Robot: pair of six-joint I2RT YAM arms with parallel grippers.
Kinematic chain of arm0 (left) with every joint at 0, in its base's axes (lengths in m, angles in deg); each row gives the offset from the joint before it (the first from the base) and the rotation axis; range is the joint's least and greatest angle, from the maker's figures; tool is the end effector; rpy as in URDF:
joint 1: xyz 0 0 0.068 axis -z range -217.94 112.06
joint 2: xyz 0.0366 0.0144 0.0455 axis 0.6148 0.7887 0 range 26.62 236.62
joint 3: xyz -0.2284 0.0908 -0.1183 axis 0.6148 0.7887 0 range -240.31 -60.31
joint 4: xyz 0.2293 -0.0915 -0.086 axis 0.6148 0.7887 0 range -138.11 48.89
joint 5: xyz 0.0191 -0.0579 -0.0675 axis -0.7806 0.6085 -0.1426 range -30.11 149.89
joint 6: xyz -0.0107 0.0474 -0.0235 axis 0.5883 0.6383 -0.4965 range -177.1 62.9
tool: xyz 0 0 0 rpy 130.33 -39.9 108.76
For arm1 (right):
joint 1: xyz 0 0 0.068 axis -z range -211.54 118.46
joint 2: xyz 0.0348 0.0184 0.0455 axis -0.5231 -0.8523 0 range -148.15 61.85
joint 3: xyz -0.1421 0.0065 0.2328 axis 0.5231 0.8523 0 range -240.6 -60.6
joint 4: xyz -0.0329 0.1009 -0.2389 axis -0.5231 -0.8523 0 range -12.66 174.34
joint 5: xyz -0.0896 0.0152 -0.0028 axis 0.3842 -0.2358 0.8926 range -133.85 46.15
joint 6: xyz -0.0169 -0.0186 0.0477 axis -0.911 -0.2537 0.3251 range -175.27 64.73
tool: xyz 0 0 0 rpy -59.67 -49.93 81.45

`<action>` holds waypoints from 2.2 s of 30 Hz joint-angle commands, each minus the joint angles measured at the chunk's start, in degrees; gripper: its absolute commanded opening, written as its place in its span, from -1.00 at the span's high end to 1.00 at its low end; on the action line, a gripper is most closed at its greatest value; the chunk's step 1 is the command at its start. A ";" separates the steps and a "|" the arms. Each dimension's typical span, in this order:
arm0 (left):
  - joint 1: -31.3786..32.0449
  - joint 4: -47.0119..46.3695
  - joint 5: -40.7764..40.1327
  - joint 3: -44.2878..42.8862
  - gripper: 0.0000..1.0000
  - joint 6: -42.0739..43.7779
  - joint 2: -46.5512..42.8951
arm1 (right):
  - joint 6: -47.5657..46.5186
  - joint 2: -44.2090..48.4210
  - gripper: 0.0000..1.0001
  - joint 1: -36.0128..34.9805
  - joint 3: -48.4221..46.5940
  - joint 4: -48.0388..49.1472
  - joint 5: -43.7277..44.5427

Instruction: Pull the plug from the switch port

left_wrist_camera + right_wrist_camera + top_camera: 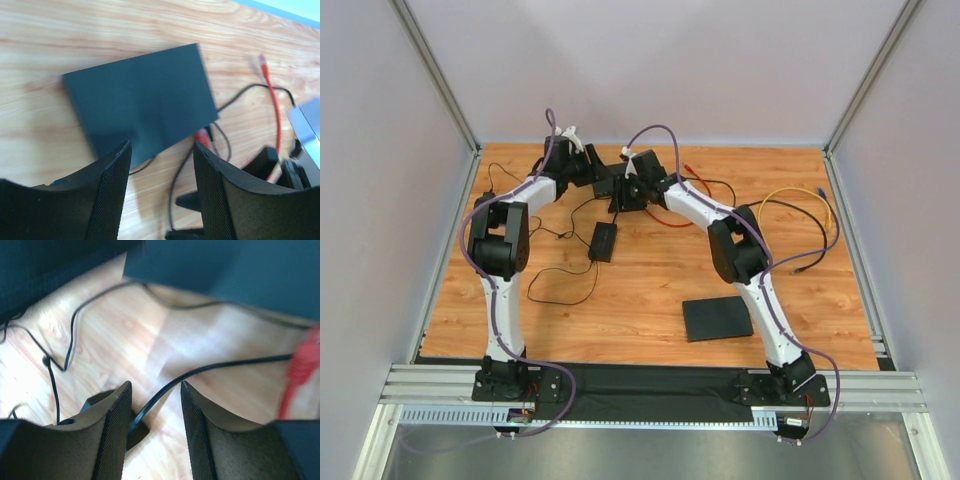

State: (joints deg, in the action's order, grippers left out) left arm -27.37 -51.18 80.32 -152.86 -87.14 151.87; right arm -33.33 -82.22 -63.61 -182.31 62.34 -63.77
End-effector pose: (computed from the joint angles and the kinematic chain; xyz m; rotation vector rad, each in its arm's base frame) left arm 0.4934 -0.1048 0.1941 -0.1410 2.1483 -0.7939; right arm 0.4682 0.3076 0.1555 -0.3965 2.4235 0.8510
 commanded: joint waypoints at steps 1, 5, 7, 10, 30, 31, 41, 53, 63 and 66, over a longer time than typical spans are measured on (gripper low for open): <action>-1.86 -2.38 -0.74 1.32 -0.20 -0.72 -5.45 | -2.59 0.28 0.07 -2.46 -2.66 -3.22 1.82; -3.44 -3.25 -1.26 3.95 -0.20 -1.51 -7.91 | -3.12 -0.60 0.05 -3.17 -3.71 -5.50 2.52; -4.58 -3.52 -1.27 5.54 -0.20 -2.47 -8.53 | -3.12 -0.86 0.05 -3.34 -2.84 -5.95 2.96; -6.25 -3.79 -1.00 7.03 -0.20 -3.88 -9.41 | -3.65 -0.69 0.07 -3.96 -1.60 -6.82 5.06; -7.93 -3.53 2.43 8.44 -0.21 -3.18 -11.78 | -3.39 22.31 0.11 -7.56 30.89 -21.34 26.07; -7.93 -3.35 2.34 8.35 -0.21 -2.92 -11.87 | -3.04 24.08 0.11 -7.65 36.84 -20.98 26.60; -7.93 -2.55 3.30 7.83 -0.21 -2.04 -11.87 | 7.85 46.14 0.11 -9.14 67.28 -17.73 26.69; -3.36 -5.28 5.50 5.81 -0.21 2.26 -11.43 | -1.36 45.65 -0.25 -3.09 44.31 -11.41 32.41; -2.22 -3.26 -3.11 4.49 -0.22 3.50 -8.89 | -1.73 10.23 -0.33 5.78 -1.57 -4.55 18.80; -2.22 -2.65 -3.29 2.39 -0.23 2.53 -6.17 | 4.33 5.21 -0.35 10.00 -4.85 3.86 10.89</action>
State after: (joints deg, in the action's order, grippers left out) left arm -29.16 -53.13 79.18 -146.43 -85.65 143.69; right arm -33.95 -74.38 -58.37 -182.55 58.24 -44.36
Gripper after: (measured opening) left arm 0.611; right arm 0.670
